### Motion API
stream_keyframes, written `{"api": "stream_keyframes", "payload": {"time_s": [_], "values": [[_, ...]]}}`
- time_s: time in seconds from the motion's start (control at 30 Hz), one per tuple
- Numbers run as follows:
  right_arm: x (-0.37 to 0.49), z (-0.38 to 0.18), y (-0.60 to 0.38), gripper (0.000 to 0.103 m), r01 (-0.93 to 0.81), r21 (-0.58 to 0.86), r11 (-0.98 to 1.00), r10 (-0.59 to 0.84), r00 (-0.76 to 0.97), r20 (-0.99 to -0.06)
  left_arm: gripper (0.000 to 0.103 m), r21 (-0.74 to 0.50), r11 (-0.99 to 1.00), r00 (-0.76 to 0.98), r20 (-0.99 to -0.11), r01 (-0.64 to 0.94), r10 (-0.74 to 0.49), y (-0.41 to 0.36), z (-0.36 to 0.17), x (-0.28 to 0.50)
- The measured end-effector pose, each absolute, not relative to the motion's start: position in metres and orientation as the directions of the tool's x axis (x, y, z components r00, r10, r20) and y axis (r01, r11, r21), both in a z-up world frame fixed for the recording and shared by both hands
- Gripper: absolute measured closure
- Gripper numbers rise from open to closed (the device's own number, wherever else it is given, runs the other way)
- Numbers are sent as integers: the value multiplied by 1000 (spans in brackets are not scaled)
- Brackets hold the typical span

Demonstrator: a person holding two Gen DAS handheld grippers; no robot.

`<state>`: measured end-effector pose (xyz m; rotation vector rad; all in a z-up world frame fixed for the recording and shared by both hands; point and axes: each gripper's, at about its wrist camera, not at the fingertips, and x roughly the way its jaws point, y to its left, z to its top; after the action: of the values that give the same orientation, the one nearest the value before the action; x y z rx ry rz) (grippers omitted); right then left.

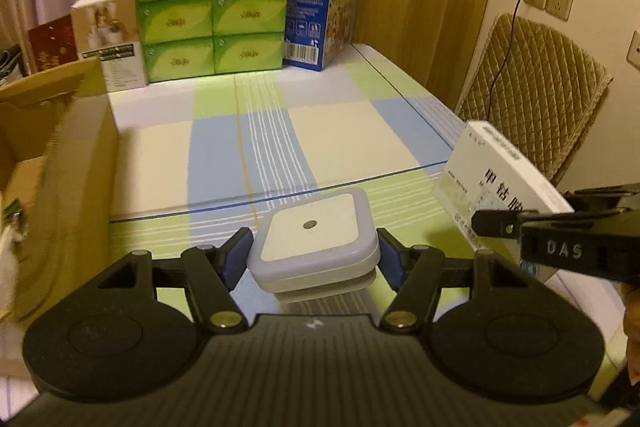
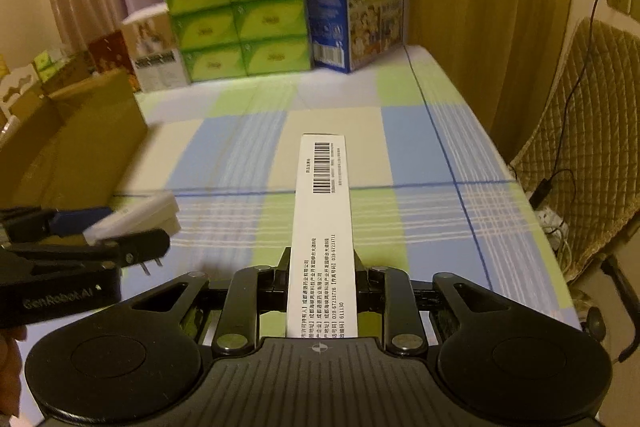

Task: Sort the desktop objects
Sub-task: 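Lift the night-light and medicine box and carry both toward the cardboard box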

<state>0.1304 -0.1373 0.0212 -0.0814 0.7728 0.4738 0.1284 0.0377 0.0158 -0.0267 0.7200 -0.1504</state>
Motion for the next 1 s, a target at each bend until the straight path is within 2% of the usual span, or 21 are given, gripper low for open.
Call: {"api": "stream_keyframes", "payload": {"time_s": [0.23,0.5,1.0], "values": [[81,65,-139,82,-479,112,871,433,638,-637,42,-58,995,779,-619,79,-98,44,61,82],[33,87,-130,82,-536,128,835,492,622,-609,42,-31,999,796,-604,26,-39,56,93,30],[-16,100,-95,82,-634,118,764,572,582,-578,42,-20,995,805,-590,-96,66,99,109,-40]]}}
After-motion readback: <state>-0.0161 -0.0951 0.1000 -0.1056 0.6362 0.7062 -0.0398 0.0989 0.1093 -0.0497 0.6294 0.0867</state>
